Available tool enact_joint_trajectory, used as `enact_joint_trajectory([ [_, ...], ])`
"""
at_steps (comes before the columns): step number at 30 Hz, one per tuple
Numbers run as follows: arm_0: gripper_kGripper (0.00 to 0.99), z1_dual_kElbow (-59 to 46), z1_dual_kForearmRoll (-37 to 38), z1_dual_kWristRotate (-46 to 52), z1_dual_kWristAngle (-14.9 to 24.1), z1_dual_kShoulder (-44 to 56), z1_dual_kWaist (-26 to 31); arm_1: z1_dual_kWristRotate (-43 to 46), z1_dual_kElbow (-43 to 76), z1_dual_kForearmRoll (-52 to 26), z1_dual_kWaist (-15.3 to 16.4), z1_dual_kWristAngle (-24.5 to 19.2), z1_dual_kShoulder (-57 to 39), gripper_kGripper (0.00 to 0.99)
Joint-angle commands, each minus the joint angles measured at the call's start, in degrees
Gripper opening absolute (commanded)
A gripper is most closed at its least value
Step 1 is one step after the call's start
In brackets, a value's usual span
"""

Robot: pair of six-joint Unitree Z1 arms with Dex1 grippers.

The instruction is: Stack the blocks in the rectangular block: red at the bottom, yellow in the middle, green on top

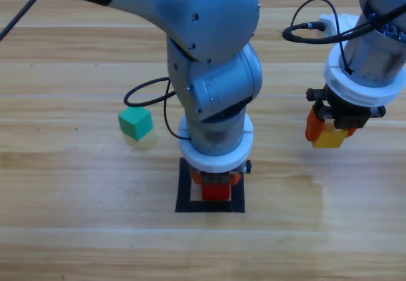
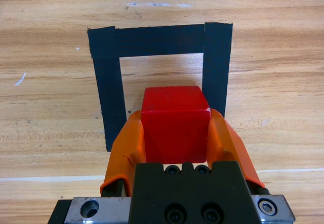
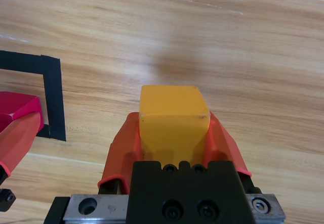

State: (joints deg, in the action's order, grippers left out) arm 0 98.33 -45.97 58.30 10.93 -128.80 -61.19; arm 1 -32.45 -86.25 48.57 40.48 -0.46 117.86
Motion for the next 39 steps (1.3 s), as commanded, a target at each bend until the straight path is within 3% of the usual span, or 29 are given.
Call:
enact_joint_trajectory([
  [1, 0.173, -1.7, 0.6, -0.6, 0.9, -3.1, -0.8, 0.4, 1.8, -2.5, -1.3, 1.6, -0.2, 0.000],
  [7, 0.222, -2.2, 0.9, -0.6, 0.9, -3.2, -0.8, 0.4, 1.8, -2.6, -1.3, 1.7, -0.1, 0.000],
  [9, 0.304, -2.7, 1.5, -0.6, 0.9, -3.2, -0.8, 0.4, 1.8, -2.6, -1.3, 1.6, -0.1, 0.000],
  [11, 0.446, -2.7, 1.7, -0.4, 0.9, -3.4, -0.8, 0.4, 1.8, -2.6, -1.3, 1.7, 0.0, 0.000],
  [13, 0.778, -2.8, 1.7, 0.1, 0.9, -3.5, -0.8, 0.4, 1.8, -2.6, -1.3, 1.8, 0.0, 0.000],
  [16, 0.957, -3.2, 1.7, 0.1, 1.4, -3.0, -0.8, 0.4, 1.8, -2.6, -1.3, 2.0, 0.0, 0.000],
  [24, 0.990, -4.9, 1.6, 0.1, 2.4, 0.3, -0.8, 0.5, 1.8, -2.6, -1.3, 3.0, -1.5, 0.000],
  [28, 0.990, -3.4, 1.5, 0.1, 2.4, 1.4, -0.8, 0.5, 2.4, -2.6, -1.3, -0.2, -2.5, 0.000],
  [32, 0.990, -0.6, 0.5, -0.4, 2.3, 4.3, -0.9, -0.2, 3.4, -2.6, -0.6, -0.2, -2.5, 0.000],
  [39, 0.990, 3.4, -7.9, -1.9, 4.1, 15.9, -0.8, -3.1, 4.5, -1.4, 2.6, -0.6, -3.6, 0.000],
])
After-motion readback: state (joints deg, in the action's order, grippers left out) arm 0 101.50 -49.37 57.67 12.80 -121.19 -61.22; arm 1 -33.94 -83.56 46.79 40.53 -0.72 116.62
